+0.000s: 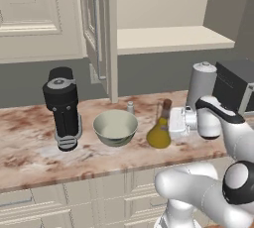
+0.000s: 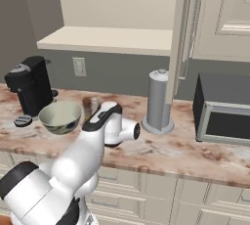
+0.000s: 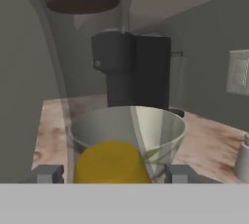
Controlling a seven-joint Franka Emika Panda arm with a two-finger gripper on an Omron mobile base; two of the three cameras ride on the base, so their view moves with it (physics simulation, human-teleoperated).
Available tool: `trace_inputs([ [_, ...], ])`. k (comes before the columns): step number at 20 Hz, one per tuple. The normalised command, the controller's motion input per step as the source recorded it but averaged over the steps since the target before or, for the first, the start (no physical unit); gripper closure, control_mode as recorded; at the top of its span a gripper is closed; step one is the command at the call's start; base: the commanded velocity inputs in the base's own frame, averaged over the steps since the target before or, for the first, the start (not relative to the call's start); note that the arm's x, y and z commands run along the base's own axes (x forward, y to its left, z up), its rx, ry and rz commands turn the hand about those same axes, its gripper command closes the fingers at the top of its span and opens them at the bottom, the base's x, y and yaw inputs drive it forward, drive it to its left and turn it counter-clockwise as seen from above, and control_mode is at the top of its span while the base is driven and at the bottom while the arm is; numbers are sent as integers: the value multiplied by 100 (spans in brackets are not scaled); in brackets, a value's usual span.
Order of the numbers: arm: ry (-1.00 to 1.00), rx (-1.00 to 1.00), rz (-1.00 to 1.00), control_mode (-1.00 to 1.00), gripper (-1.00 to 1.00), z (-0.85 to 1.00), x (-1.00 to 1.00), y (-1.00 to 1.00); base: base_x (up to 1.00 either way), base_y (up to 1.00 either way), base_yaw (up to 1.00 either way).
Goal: Retrieve the bottle and the shaker from the cabinet and place them next to the mixing bowl on the counter. Then add garlic from the fridge to the mixing bowl.
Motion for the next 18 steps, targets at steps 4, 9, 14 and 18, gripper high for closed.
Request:
trace_inputs([
  [4, 1, -1, 0, -100, 100, -16, 18, 6, 0, 0, 0],
  [9, 0, 0, 0, -100, 100, -23, 12, 13, 0, 0, 0],
  [14, 0, -5, 0, -100, 100, -14, 18, 3, 0, 0, 0],
  [18, 0, -7, 0, -100, 100, 0, 34, 0, 0, 0, 0],
])
